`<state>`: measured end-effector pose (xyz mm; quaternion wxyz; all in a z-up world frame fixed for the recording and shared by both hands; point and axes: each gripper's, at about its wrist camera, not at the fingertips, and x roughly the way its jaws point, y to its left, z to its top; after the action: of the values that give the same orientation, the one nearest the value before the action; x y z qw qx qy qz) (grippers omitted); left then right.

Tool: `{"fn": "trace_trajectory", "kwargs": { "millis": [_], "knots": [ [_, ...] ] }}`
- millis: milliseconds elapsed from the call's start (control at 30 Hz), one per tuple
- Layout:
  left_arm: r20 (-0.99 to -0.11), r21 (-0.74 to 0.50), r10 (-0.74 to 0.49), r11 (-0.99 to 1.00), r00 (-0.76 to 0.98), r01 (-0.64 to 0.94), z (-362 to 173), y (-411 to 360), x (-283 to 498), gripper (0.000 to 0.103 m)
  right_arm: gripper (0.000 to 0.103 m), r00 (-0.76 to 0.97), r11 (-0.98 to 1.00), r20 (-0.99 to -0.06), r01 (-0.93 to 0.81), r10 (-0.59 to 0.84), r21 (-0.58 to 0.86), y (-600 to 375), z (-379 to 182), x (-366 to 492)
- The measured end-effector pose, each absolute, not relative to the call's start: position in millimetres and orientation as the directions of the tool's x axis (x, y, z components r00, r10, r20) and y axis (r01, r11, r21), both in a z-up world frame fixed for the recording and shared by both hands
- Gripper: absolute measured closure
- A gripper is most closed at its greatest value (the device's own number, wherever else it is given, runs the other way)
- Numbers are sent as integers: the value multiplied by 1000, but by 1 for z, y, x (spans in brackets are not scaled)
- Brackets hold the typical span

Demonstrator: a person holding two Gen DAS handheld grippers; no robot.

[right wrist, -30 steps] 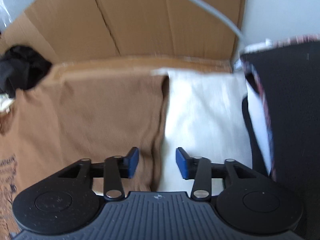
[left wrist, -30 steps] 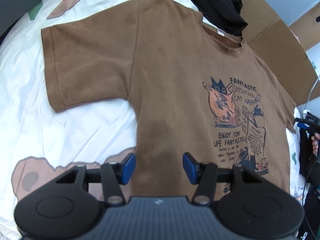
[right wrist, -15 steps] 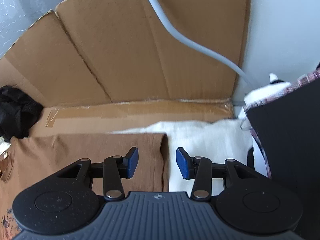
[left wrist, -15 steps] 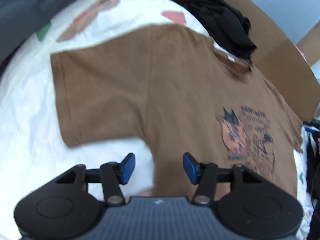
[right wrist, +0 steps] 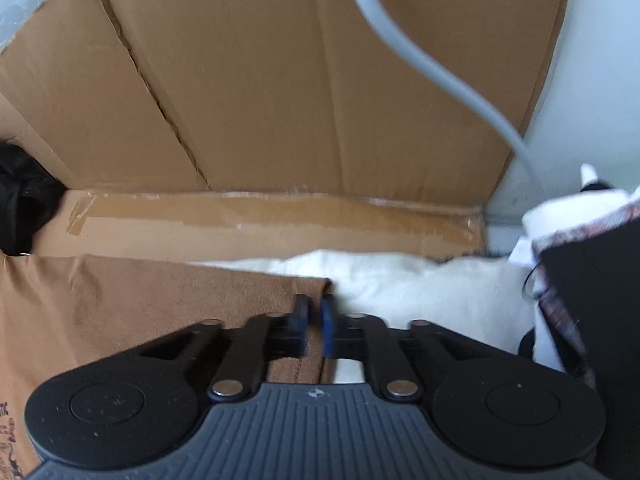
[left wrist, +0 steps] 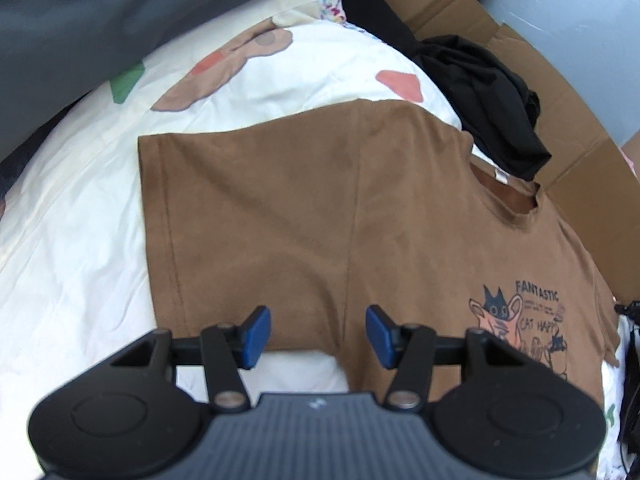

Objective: Fold clothes

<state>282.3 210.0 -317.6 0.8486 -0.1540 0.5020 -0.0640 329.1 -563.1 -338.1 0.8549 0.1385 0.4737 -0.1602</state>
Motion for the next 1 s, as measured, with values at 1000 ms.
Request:
{"fn": "trace_trajectory", "kwargs": {
  "millis": [1000],
  "knots": [
    [-826, -162, -24, 967, 563, -197, -312, 268, 279, 61, 93, 568, 946, -822, 285, -37, 154, -518, -339, 297]
  ]
}}
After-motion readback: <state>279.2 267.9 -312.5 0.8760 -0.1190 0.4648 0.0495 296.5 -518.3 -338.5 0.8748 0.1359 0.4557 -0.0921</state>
